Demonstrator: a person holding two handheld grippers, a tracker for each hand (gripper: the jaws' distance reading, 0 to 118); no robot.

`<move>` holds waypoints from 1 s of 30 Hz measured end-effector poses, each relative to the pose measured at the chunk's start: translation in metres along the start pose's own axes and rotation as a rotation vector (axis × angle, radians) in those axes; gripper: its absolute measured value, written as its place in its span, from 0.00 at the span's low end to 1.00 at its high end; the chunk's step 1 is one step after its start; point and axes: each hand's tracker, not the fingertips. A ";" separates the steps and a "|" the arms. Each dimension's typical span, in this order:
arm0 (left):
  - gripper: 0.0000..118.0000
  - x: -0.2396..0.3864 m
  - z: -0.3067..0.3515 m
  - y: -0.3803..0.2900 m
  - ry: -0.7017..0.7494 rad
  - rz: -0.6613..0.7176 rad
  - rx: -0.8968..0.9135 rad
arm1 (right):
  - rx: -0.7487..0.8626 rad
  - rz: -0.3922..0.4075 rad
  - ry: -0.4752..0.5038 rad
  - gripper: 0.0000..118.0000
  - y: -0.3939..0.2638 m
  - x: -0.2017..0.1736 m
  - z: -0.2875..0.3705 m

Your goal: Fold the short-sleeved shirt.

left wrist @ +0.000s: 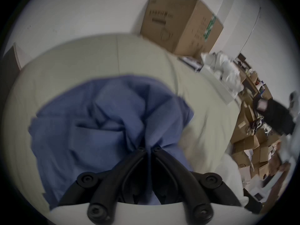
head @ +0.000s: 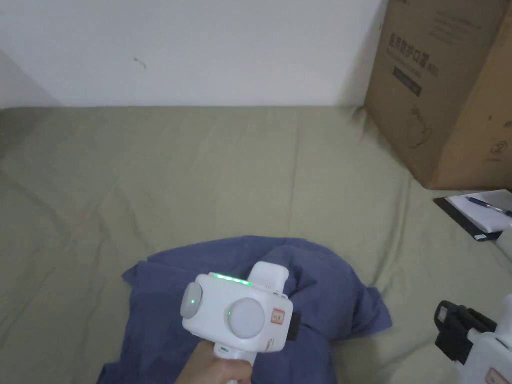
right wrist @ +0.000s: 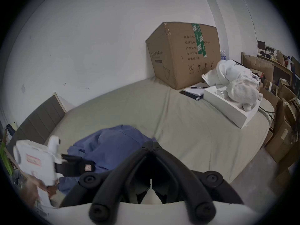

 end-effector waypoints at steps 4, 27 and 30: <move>0.00 -0.006 -0.012 -0.017 -0.018 0.054 -0.026 | -0.036 0.004 0.002 0.00 -0.009 0.002 -0.008; 0.21 -0.108 0.126 -0.055 0.174 0.156 0.175 | -0.060 0.150 0.189 0.00 -0.003 -0.085 -0.014; 0.00 -0.147 0.132 -0.071 0.209 0.261 0.145 | -0.074 0.168 0.225 0.00 -0.006 -0.102 -0.019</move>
